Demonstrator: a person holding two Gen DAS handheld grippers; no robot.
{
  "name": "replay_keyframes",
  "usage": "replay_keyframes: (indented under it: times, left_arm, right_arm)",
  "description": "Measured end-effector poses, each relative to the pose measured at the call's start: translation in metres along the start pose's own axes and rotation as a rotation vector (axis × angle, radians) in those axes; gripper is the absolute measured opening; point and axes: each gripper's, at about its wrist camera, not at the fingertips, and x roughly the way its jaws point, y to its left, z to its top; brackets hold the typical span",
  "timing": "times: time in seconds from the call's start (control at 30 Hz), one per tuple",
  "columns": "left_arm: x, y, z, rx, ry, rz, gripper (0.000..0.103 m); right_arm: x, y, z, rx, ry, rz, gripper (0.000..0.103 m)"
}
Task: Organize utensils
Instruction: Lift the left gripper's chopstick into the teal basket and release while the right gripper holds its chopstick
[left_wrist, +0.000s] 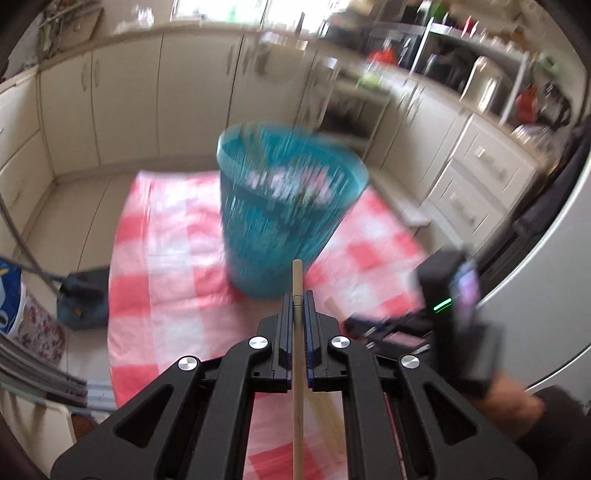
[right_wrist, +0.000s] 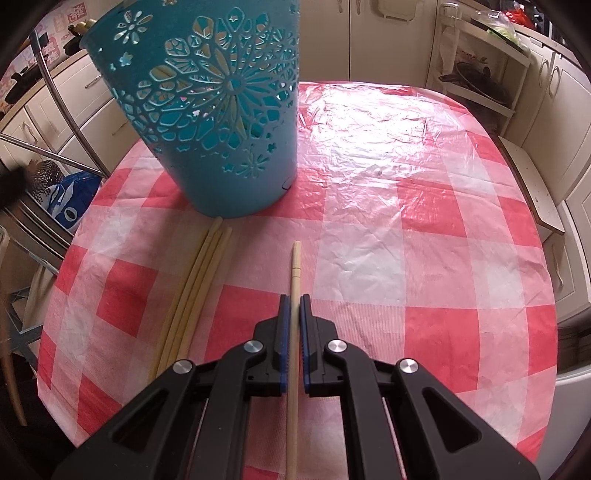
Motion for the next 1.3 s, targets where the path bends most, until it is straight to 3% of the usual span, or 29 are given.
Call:
replay_keyframes:
  times: [0.1,0.33,0.47,0.57,0.73,0.9,1.17,1.23,1.3]
  left_arm:
    - [-0.028,-0.006,0.022,-0.002,-0.116,-0.025,0.005]
    - [-0.056,-0.022,0.089,-0.002,-0.435,0.021,0.005]
    - [-0.050,-0.014,0.121,-0.066,-0.649,0.144,0.005]
    - [-0.037,0.001,0.134,-0.144,-0.713,0.188,0.005]
    - [-0.008,0.013,0.138,-0.186,-0.711,0.220,0.005]
    - [0.026,0.011,0.138,-0.129,-0.636,0.265,0.005]
    - [0.048,0.018,0.102,-0.099,-0.502,0.328,0.007]
    - [0.044,0.021,0.093,-0.104,-0.475,0.342,0.016]
    - [0.032,0.022,0.084,-0.117,-0.462,0.368,0.050]
  right_arm:
    - [0.000,0.000,0.000,0.000,0.000,-0.002,0.006]
    - [-0.001,0.000,0.000,0.003,0.001,0.000,0.006]
    - [-0.001,-0.002,0.000,0.002,-0.001,0.003,0.006]
    - [0.000,-0.002,0.000,0.000,-0.002,0.004,0.006]
    - [0.000,-0.003,0.000,-0.002,-0.005,0.013,0.006]
    - [-0.001,-0.003,0.000,-0.008,-0.002,0.015,0.006]
    - [-0.002,-0.003,-0.001,-0.010,-0.004,0.015,0.006]
    - [-0.001,-0.003,-0.001,-0.013,-0.002,0.016,0.007]
    - [-0.002,-0.002,-0.001,-0.022,0.002,0.021,0.008]
